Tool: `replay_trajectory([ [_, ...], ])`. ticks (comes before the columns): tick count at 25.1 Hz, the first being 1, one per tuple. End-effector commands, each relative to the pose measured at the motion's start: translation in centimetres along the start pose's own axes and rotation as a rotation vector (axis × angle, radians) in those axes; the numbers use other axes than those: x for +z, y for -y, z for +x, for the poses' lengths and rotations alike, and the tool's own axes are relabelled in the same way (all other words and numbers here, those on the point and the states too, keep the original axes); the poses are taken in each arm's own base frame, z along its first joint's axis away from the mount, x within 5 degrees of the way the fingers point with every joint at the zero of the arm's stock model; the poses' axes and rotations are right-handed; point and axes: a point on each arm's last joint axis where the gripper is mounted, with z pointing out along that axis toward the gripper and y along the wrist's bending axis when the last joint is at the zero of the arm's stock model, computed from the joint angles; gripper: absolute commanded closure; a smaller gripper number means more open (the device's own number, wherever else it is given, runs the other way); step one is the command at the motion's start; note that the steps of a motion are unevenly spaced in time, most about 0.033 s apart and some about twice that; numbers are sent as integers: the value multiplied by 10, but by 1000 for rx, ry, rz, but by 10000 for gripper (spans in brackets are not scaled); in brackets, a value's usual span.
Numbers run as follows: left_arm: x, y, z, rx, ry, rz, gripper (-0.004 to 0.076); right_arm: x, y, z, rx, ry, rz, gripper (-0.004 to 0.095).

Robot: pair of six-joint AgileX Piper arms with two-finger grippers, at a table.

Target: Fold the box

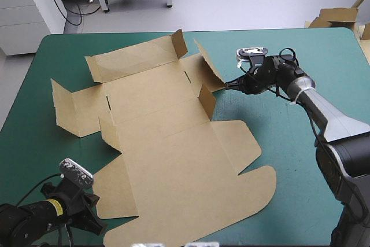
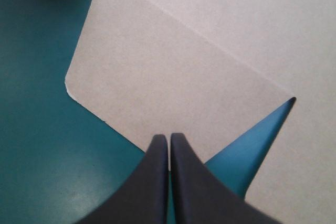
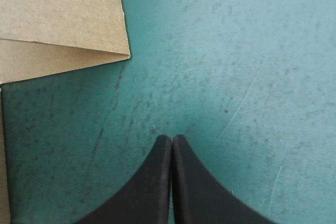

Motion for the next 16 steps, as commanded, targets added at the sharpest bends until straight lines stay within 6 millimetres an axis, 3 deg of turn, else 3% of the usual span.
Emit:
replay_trajectory([
  [1,-5,0,-9,-5,63,2,731,-30,-4,-15,-11,114,-6,929],
  [16,-5,0,-9,-5,63,2,731,-29,-4,-14,-11,94,-7,929],
])
